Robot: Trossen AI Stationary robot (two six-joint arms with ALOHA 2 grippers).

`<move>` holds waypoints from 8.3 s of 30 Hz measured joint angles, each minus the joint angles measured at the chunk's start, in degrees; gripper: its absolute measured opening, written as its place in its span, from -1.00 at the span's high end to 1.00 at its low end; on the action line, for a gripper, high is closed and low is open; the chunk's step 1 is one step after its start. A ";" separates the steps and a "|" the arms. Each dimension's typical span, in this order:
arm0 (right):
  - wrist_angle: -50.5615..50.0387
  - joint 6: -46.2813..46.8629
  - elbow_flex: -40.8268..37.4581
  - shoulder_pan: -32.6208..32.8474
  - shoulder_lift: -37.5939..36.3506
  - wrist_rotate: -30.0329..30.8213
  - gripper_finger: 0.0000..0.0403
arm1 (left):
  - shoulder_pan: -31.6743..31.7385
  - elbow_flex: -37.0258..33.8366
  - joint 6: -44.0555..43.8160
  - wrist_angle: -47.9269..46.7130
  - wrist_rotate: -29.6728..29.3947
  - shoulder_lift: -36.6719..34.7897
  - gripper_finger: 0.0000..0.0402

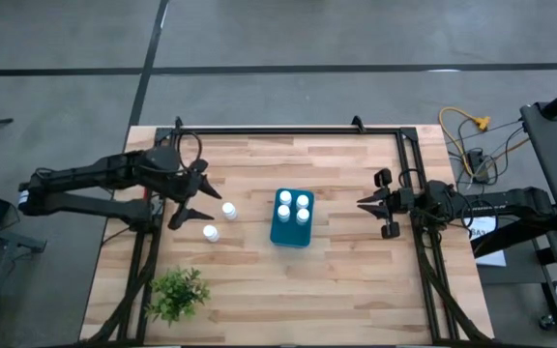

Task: Pick and place pill bottles into a basket
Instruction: Put the medicine bottle into the blue bin

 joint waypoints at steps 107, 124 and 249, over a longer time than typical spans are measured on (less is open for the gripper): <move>-0.39 0.43 0.02 -0.01 1.81 1.55 0.81 | -20.04 -6.83 -30.07 -11.00 -24.02 26.80 -0.34; -0.39 0.44 0.00 0.00 1.84 1.51 0.81 | -20.02 -6.83 -28.46 -9.71 -23.99 31.39 -0.34; -1.41 0.84 0.00 0.00 2.16 3.25 0.81 | -13.54 57.65 3.05 -27.03 -21.82 71.88 0.20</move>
